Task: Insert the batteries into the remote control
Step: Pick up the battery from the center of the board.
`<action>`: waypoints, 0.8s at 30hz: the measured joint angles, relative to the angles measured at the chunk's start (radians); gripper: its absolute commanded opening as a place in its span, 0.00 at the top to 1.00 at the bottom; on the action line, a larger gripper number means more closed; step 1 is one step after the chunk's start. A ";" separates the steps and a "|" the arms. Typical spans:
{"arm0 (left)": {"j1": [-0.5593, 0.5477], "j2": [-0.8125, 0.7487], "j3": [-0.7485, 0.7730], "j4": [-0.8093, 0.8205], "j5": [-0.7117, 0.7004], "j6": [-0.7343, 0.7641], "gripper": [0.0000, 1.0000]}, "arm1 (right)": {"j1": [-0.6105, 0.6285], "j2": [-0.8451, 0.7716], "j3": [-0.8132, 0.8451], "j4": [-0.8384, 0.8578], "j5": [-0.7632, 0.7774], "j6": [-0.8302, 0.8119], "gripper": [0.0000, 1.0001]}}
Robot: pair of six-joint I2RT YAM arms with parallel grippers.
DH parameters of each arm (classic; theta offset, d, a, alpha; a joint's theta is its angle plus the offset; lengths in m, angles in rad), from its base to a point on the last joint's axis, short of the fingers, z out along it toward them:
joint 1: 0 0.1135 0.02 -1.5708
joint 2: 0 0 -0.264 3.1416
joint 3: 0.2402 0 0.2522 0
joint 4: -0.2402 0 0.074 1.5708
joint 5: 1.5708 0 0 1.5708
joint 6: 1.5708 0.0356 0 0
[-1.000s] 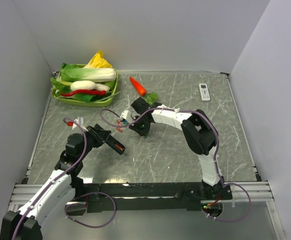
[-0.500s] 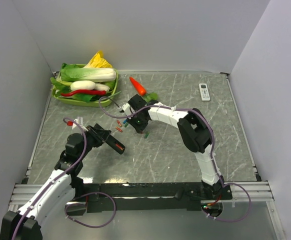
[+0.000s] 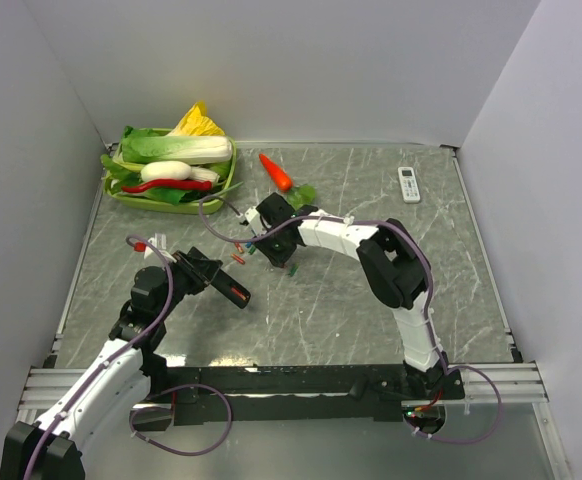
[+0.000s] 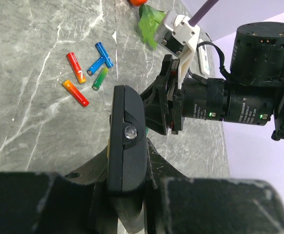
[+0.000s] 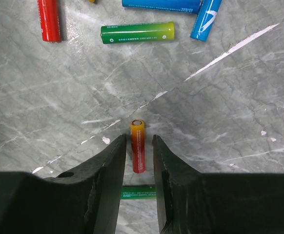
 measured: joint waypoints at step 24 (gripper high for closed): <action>0.000 0.000 0.000 0.005 0.003 -0.008 0.98 | 0.027 -0.061 -0.090 0.026 0.071 -0.013 0.92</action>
